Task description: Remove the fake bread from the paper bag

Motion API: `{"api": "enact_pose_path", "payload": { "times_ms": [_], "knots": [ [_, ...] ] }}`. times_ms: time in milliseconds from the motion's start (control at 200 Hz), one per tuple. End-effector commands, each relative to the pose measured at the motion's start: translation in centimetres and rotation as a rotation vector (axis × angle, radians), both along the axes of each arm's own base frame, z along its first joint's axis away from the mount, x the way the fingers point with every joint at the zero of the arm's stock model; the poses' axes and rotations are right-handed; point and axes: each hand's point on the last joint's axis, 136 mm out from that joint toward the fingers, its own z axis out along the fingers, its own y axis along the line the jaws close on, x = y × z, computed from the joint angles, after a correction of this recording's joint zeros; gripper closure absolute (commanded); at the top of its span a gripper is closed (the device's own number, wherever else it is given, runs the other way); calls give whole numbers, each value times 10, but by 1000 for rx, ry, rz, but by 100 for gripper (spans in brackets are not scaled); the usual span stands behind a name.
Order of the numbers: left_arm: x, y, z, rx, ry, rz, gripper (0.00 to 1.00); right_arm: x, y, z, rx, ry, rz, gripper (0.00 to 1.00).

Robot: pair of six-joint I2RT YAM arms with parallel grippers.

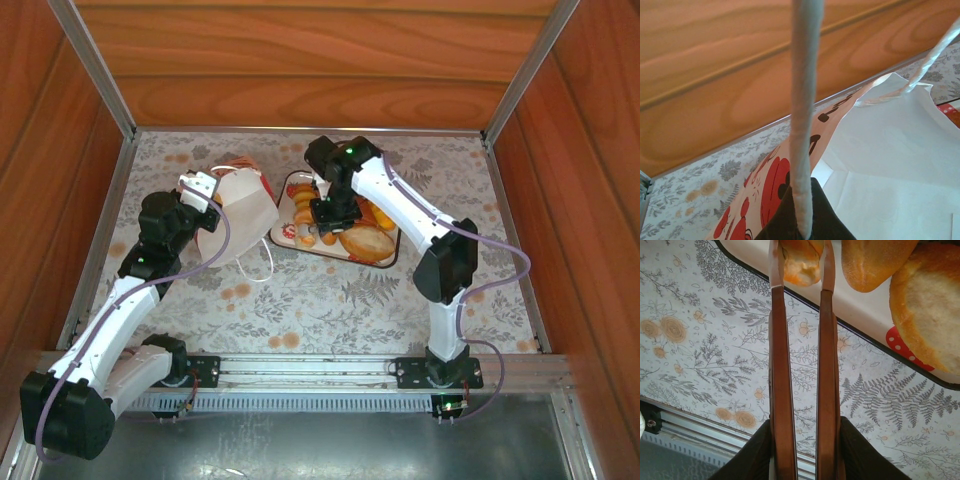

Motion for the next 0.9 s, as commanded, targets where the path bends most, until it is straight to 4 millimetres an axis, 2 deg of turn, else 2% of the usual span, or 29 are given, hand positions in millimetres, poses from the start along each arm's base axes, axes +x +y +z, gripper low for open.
{"api": "enact_pose_path", "payload": {
  "times_ms": [0,210,340,550,715,895],
  "knots": [
    [1,1,28,-31,-69,-1,100,-2,-9,-6,-82,9,39,94],
    [1,0,29,-31,-70,-1,100,-8,-20,-9,-177,31,82,87],
    [0,0,31,-38,-72,-4,100,-4,-30,-4,-226,2,72,84],
    [-2,0,35,-45,-82,-10,100,0,-15,2,-147,-25,60,72],
    [-3,0,36,-45,-86,-11,100,1,-5,3,-99,-19,50,57],
    [-3,-1,39,-49,-91,-16,100,1,1,16,-51,-40,35,51]
  ]
}}
